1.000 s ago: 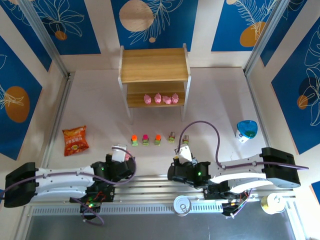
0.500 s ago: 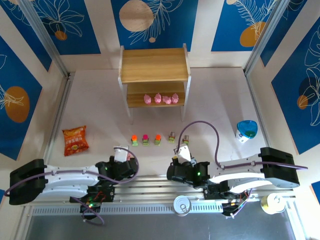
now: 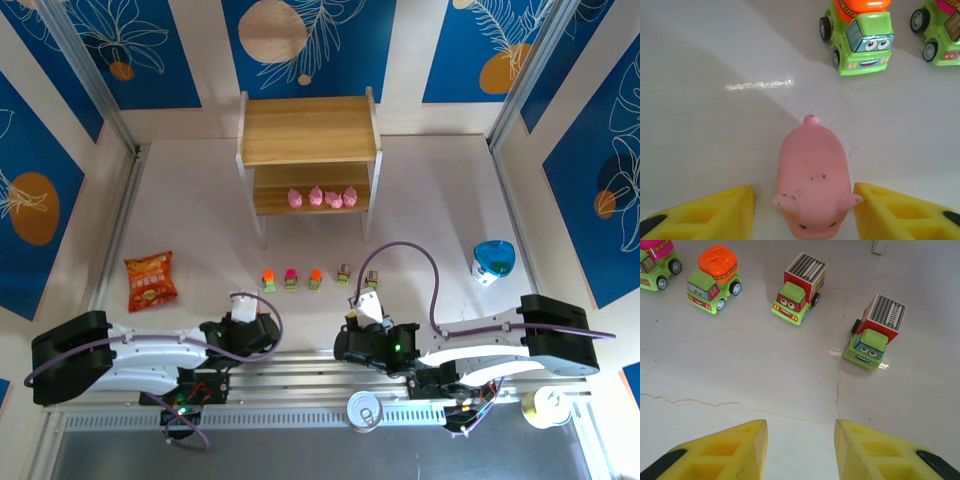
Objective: Place and organize the plastic toys onto the shelf
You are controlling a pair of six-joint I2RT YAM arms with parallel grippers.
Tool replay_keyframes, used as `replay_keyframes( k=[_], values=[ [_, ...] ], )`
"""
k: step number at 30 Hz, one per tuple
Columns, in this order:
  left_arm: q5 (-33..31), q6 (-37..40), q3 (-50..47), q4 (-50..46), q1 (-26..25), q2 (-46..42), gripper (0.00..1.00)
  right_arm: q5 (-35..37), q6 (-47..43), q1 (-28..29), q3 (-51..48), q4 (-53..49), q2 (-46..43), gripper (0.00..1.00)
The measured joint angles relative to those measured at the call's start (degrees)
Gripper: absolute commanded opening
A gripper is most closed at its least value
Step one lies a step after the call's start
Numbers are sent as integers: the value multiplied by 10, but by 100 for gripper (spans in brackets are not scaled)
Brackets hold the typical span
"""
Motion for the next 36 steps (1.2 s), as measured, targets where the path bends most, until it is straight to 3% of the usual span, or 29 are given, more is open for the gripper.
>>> replay_keyframes(
  k=[19,36],
  values=[
    [0,33,0,54,21,26,30,0,3,0,0,-2,4,40],
    [43,64,40,-6,26,-69,26,0,3,0,0,-1,5,40]
  ],
)
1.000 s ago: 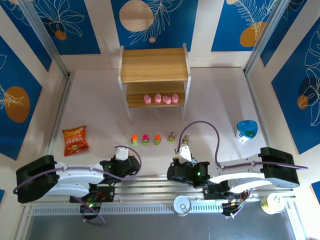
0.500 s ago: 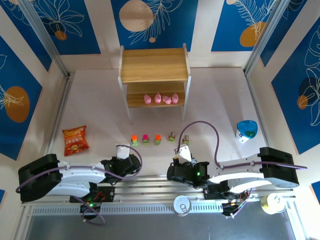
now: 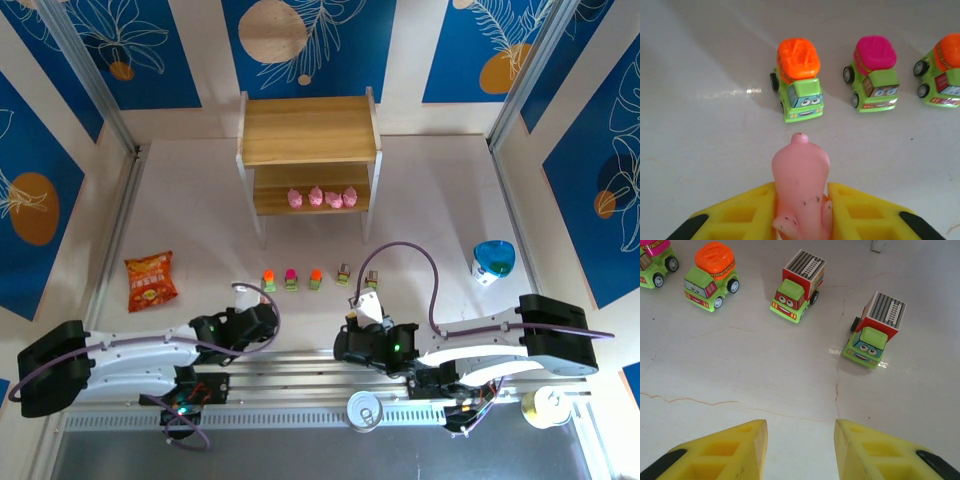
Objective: Place and organize the plastic toys onto the shelf
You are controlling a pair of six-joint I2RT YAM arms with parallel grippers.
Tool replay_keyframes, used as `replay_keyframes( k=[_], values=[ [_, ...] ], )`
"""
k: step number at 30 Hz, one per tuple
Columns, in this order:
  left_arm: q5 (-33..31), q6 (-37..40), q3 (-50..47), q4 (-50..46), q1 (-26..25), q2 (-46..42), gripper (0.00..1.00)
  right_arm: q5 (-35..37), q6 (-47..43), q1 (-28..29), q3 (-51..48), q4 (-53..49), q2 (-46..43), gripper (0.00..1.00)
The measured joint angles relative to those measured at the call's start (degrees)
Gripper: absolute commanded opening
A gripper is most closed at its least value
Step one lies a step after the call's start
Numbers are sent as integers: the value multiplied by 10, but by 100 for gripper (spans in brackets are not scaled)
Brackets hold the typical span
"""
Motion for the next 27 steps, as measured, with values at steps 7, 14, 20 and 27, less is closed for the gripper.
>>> replay_keyframes(
  k=[7,14,20,27],
  values=[
    [0,41,65,-44,1,5,27,0,0,0,0,5,2,40],
    [14,110,170,-58,52,40,27,0,0,0,-2,11,2,40],
    [46,167,248,-60,115,85,27,0,0,-1,-13,17,2,40],
    [76,206,319,-67,160,133,27,-1,-1,-4,-23,24,0,40]
  ],
)
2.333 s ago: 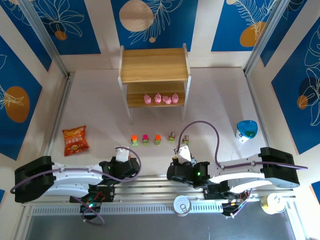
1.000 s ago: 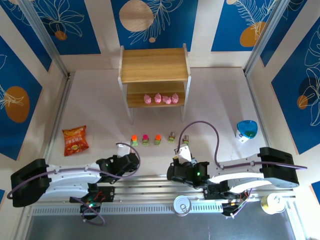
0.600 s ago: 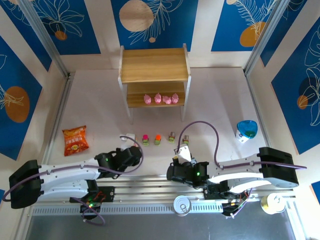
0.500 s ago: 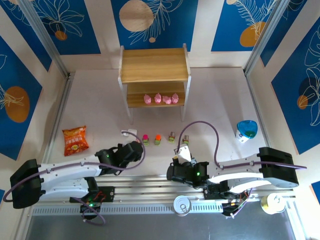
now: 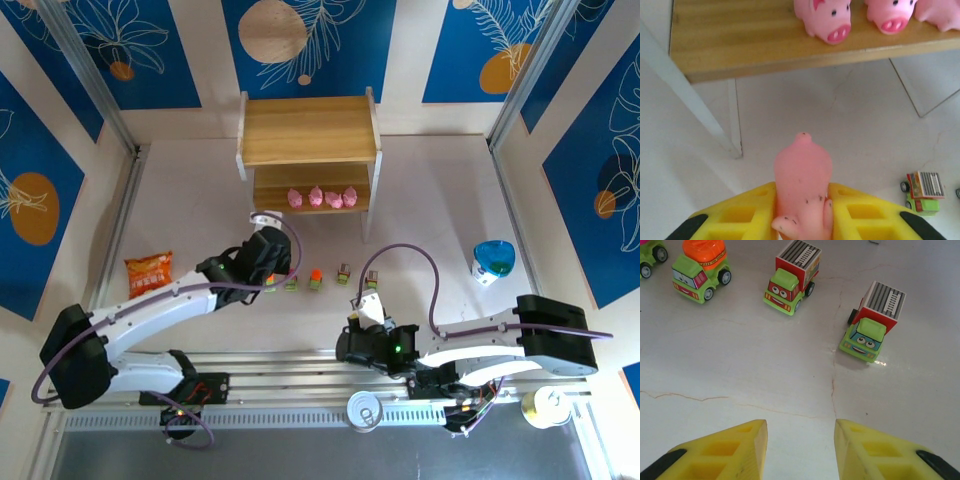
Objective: Place and organize the plastic toys onto the shelf
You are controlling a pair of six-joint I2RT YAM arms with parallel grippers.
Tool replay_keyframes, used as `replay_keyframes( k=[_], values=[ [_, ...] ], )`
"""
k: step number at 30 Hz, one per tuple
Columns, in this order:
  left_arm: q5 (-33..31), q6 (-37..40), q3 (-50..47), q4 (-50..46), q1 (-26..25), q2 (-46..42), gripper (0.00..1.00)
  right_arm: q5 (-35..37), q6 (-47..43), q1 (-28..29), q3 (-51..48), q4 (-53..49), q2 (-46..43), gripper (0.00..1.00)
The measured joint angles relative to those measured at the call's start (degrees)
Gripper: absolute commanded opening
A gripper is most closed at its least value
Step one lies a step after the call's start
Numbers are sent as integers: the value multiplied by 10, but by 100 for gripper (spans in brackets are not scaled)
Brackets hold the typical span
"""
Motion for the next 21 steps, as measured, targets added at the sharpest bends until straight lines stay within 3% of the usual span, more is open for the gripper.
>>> replay_keyframes(
  k=[21],
  values=[
    [21,30,151,-19,77,125,27,-17,-17,-13,-22,42,-20,40]
  ],
)
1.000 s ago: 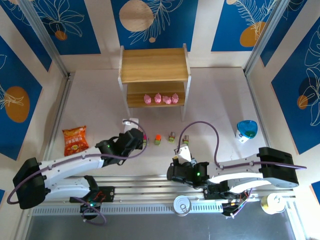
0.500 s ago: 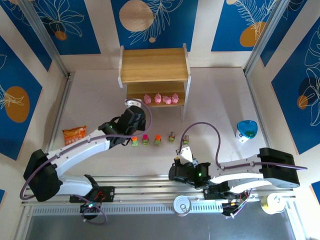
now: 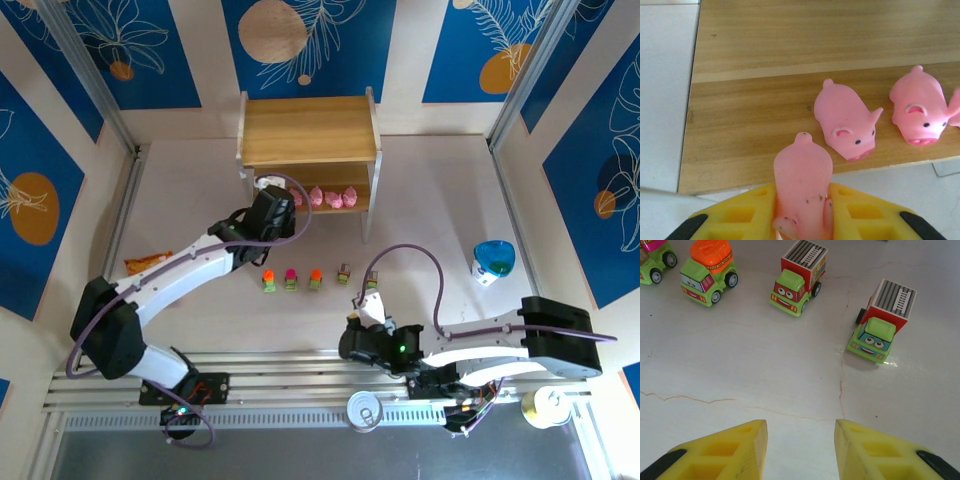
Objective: Place and organize the plastic toys onto the shelf
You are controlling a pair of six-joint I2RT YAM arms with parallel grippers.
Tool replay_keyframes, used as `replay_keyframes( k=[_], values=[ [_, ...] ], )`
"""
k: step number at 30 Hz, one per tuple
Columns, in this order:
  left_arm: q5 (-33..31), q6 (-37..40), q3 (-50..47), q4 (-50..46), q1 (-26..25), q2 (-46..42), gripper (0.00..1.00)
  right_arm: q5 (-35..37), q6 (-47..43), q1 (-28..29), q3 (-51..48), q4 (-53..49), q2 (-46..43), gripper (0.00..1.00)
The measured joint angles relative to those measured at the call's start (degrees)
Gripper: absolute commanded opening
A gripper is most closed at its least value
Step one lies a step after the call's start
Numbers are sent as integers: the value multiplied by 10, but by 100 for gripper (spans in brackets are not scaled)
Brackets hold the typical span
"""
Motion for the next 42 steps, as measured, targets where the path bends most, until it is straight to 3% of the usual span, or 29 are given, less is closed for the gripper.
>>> replay_keyframes(
  k=[23,42],
  values=[
    [-2,0,23,18,38,49,28,-10,-4,-6,-20,13,-20,40],
    [2,0,23,36,47,63,43,-14,-7,-11,-23,17,-24,40]
  ],
)
